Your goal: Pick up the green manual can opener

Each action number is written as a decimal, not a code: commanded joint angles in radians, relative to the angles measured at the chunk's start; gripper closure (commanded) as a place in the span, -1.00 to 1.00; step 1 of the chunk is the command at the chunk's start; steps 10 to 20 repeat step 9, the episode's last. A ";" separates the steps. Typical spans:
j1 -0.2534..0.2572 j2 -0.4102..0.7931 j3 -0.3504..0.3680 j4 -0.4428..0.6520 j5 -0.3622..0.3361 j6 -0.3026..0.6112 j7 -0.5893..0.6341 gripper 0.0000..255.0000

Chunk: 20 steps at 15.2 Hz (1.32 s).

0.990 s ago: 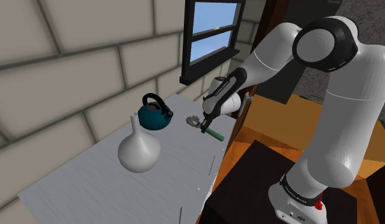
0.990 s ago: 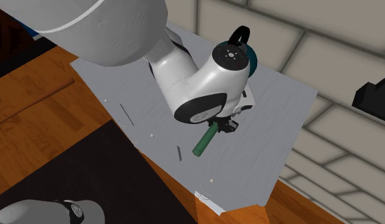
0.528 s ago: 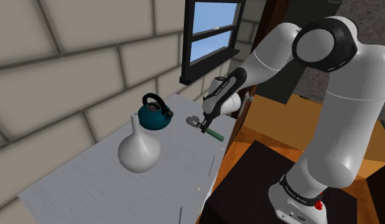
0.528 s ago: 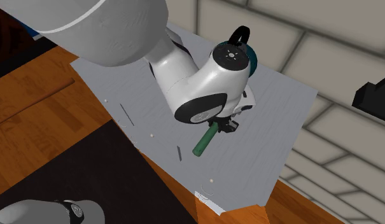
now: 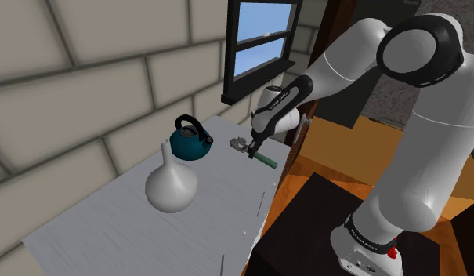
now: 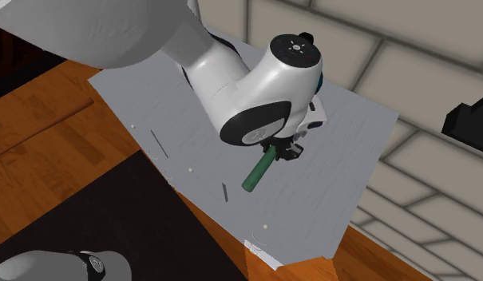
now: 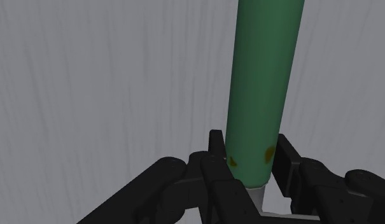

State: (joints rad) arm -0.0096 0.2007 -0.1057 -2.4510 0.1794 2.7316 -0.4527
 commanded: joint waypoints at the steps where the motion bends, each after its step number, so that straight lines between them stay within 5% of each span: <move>1: 0.004 -0.031 -0.007 -0.003 -0.015 -0.027 0.012 1.00; 7: 0.009 -0.107 -0.019 0.001 -0.052 -0.107 0.042 1.00; 20: 0.009 -0.109 -0.019 0.002 -0.053 -0.109 0.043 1.00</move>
